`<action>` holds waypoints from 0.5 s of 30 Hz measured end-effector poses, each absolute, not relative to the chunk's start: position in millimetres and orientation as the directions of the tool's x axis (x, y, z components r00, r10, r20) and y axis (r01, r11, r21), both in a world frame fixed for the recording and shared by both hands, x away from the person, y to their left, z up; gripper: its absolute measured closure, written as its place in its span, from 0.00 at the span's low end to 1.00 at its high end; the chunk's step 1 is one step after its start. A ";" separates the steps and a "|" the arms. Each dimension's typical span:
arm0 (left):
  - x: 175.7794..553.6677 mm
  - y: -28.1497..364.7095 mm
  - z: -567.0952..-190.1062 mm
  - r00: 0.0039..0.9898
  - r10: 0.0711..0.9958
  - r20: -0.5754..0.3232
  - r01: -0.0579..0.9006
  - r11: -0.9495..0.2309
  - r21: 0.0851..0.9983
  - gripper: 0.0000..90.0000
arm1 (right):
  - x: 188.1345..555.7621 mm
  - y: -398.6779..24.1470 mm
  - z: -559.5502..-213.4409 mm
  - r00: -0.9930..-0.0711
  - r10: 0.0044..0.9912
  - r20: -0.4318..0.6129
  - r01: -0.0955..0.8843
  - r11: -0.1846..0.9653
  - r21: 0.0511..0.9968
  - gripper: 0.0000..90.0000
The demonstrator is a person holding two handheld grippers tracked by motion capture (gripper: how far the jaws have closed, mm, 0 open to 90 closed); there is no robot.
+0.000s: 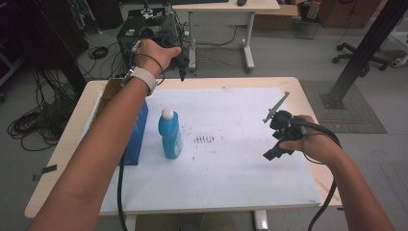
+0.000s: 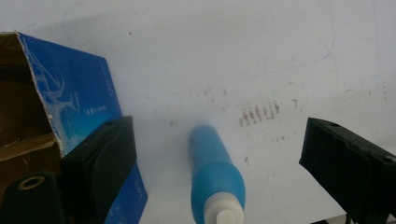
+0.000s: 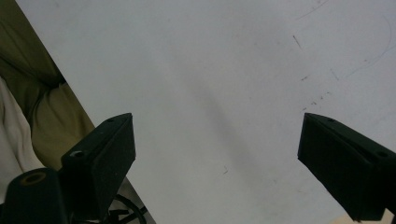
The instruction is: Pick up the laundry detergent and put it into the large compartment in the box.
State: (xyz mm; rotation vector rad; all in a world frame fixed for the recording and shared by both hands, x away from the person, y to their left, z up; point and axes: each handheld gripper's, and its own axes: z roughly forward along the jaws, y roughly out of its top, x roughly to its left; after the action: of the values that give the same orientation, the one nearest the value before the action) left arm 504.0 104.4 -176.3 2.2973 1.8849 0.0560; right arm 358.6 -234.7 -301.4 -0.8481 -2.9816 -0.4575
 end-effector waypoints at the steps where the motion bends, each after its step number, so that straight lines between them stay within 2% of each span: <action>1: 503.8 104.5 -175.9 0.200 0.977 -0.076 0.970 -0.186 0.155 0.12 | 358.9 -234.6 -301.3 -0.854 0.513 0.087 0.516 0.811 0.276 0.13; 15: 499.2 108.0 -168.8 0.195 0.978 -0.078 0.970 -0.181 0.159 0.05 | 361.4 -232.0 -300.9 -0.860 0.502 0.085 0.505 0.817 0.280 0.13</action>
State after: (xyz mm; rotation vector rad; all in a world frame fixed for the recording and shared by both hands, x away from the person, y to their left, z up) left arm 499.2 108.0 -168.8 2.2893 1.8890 0.0618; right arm 361.4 -232.0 -300.9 -0.8279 -2.9871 -0.4641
